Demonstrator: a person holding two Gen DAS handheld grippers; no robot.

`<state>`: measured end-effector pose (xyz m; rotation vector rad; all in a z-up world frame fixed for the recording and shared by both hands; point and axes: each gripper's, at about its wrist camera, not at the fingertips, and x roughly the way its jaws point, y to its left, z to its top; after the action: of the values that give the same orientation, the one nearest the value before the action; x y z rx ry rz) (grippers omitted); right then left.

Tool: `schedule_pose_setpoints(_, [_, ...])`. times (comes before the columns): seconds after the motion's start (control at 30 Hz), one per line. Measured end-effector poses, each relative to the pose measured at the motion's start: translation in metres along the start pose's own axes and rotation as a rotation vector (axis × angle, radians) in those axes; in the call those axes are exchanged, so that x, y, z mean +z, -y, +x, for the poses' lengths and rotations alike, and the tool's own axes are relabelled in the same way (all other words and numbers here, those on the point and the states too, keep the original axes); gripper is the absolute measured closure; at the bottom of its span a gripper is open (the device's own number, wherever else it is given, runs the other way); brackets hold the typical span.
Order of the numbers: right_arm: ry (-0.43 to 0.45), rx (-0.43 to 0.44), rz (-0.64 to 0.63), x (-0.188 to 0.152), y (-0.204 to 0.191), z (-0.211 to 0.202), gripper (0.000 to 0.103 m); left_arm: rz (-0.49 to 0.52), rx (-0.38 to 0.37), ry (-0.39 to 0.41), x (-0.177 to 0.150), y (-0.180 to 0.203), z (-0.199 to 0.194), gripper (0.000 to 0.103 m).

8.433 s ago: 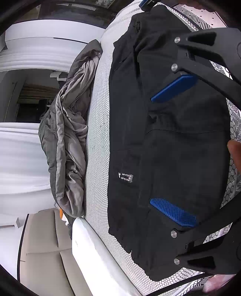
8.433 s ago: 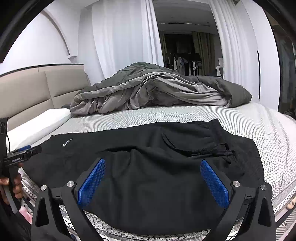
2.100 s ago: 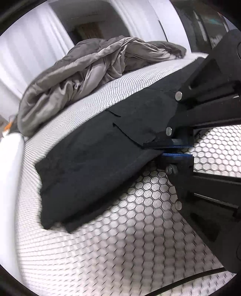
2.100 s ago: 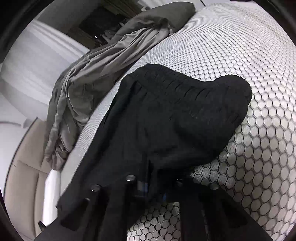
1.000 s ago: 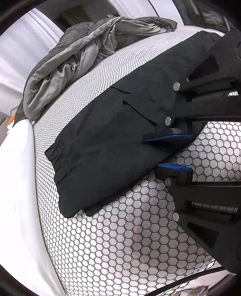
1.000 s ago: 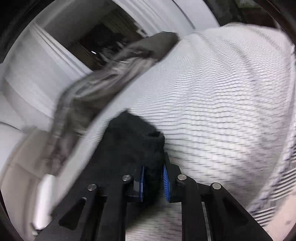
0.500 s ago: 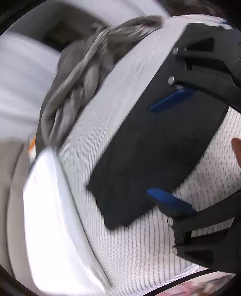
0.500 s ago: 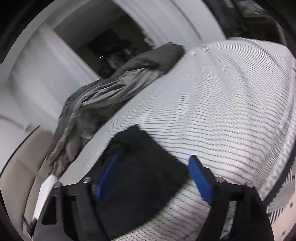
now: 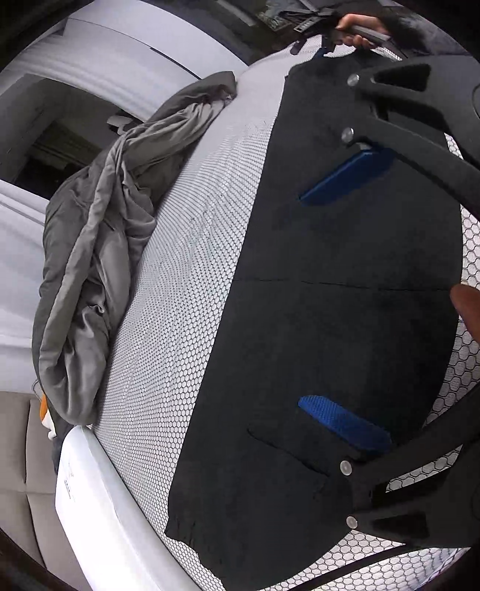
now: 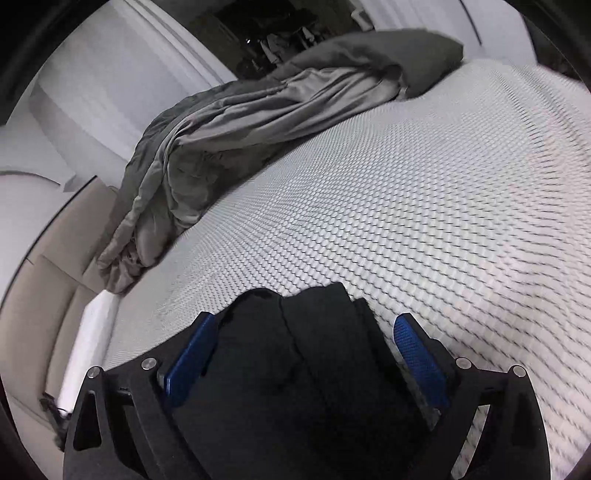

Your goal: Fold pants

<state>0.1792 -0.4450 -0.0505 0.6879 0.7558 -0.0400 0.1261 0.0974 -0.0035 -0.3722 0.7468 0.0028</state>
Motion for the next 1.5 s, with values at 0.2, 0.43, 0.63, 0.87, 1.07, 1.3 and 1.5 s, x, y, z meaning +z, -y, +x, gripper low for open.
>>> schedule_pose_setpoints(0.2, [-0.069,0.185,-0.165,0.007,-0.019,0.001,0.033,-0.046,-0.009,-0.022,0.008,-0.012,0.018,0.001])
schedule_pose_setpoints(0.43, [-0.147,-0.021,-0.240,0.005,-0.016,0.016,0.093,-0.015,0.016,-0.039,0.004,-0.008,0.023,0.001])
schedule_pose_setpoints(0.63, [-0.026,-0.136,-0.225,0.012,-0.010,0.002,0.095,-0.008,0.026,-0.048,0.003,-0.006,0.028,0.001])
schedule_pose_setpoints(0.87, [0.068,-0.325,-0.139,-0.005,-0.007,-0.008,0.049,0.031,0.032,-0.035,0.000,0.009,0.019,0.001])
schedule_pose_setpoints(1.07, [0.126,-0.221,-0.238,-0.070,-0.072,-0.067,0.007,0.187,-0.018,-0.046,-0.023,0.069,0.009,0.001])
schedule_pose_setpoints(1.3, [-0.107,-0.126,-0.416,-0.152,-0.155,-0.007,0.007,0.419,-0.093,-0.152,-0.080,0.154,0.032,0.001])
schedule_pose_setpoints(1.5, [-0.170,-0.222,-0.746,-0.206,-0.186,0.042,0.006,0.539,-0.045,-0.255,-0.110,0.171,0.065,0.001])
